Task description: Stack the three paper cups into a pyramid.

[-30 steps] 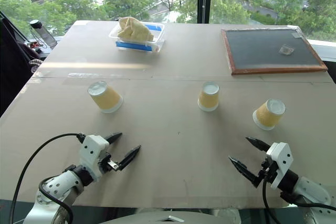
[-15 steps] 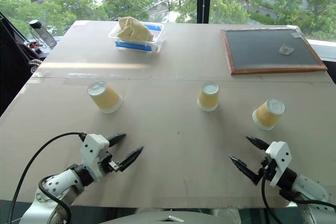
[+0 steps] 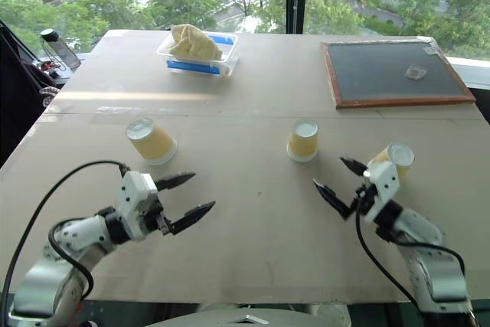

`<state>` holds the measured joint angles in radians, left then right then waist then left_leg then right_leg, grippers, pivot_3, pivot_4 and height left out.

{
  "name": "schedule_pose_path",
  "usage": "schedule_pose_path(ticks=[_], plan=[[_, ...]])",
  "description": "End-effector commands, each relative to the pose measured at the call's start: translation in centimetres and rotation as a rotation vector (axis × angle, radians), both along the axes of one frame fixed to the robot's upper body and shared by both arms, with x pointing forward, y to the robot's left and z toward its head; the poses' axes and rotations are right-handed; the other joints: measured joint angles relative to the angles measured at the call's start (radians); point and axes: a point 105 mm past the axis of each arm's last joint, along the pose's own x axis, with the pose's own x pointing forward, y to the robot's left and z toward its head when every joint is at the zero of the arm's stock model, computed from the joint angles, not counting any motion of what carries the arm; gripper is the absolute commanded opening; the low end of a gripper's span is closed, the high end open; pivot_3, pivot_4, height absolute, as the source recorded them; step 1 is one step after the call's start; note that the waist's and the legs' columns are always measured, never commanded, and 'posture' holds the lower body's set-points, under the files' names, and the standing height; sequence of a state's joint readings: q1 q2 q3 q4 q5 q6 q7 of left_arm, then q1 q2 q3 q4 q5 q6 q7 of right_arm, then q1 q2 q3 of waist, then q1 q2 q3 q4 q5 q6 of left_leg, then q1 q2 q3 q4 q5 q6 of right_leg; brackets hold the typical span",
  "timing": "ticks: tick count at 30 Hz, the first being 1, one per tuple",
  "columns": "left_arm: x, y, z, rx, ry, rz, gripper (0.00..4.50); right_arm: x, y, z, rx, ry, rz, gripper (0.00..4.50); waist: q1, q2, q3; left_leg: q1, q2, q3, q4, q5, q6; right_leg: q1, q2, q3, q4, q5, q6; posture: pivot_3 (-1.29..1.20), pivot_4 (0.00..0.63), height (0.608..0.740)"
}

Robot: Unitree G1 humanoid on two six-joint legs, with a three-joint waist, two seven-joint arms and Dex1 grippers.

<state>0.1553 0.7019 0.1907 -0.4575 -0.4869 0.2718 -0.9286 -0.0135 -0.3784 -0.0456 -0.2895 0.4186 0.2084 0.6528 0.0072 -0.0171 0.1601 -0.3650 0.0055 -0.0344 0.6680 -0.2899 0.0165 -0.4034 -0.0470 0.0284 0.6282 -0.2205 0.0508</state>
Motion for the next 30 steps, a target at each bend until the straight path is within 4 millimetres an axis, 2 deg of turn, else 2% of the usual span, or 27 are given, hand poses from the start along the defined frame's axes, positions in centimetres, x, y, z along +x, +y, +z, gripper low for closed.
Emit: schedule_pose_path(ticks=[1,4,6,13,16,19,22,30], plan=[[0.3,0.0,2.3,-0.027,-0.022,-0.090,4.48,2.5,1.0,0.3,0.015,0.018,0.004,4.47,-0.001,0.000,0.000,0.000,0.000,0.000,0.000,0.000,0.000,0.000,0.000,0.000,0.000,0.000,0.000,0.00,0.150,0.740],[0.8,0.2,3.4,-0.028,-0.030,-0.132,4.48,4.6,2.5,0.8,0.020,0.009,0.019,4.47,-0.006,-0.001,0.001,-0.001,-0.001,0.000,-0.001,0.000,0.000,0.000,-0.001,0.000,-0.001,0.002,0.003,0.00,0.150,0.740],[0.9,0.3,3.5,-0.019,-0.027,-0.139,4.48,5.1,3.0,0.9,0.020,-0.002,0.031,4.47,-0.016,0.000,0.001,-0.010,-0.002,0.000,0.000,0.000,0.000,-0.009,0.000,0.000,0.000,0.003,0.003,0.00,0.150,0.740],[1.2,0.2,4.1,-0.026,-0.041,-0.150,4.48,6.2,4.0,1.3,0.022,-0.028,0.061,4.47,-0.020,0.000,0.001,-0.015,-0.002,-0.001,-0.001,0.000,-0.001,-0.013,-0.002,-0.002,-0.001,0.003,0.004,0.00,0.150,0.740],[1.2,0.1,4.2,-0.027,-0.050,-0.150,4.50,6.2,4.2,1.4,0.019,-0.044,0.075,3.69,-0.022,0.000,0.001,-0.015,-0.002,-0.001,0.000,0.000,-0.001,-0.013,-0.002,-0.002,0.000,0.003,0.004,0.00,0.150,0.740],[1.2,0.0,4.3,-0.033,-0.057,-0.146,4.50,6.0,4.4,1.5,0.012,-0.051,0.091,2.27,-0.022,0.000,0.001,-0.014,-0.003,-0.001,0.000,0.000,-0.001,-0.012,-0.001,-0.002,0.001,0.003,0.004,0.00,0.150,0.740],[1.4,0.7,4.3,-0.054,-0.061,-0.080,4.50,5.5,5.4,1.3,-0.018,-0.055,0.146,2.17,-0.022,0.000,0.001,-0.014,-0.002,-0.001,0.000,0.000,-0.001,-0.012,-0.001,-0.002,0.002,0.003,0.004,0.00,0.150,0.740],[0.1,3.1,3.0,-0.075,-0.035,0.090,4.50,5.8,11.2,2.0,-0.043,-0.077,0.270,2.17,-0.047,0.000,0.001,-0.013,-0.001,-0.002,0.000,0.000,-0.001,-0.013,-0.001,-0.001,0.005,0.003,0.003,0.00,0.150,0.740]])
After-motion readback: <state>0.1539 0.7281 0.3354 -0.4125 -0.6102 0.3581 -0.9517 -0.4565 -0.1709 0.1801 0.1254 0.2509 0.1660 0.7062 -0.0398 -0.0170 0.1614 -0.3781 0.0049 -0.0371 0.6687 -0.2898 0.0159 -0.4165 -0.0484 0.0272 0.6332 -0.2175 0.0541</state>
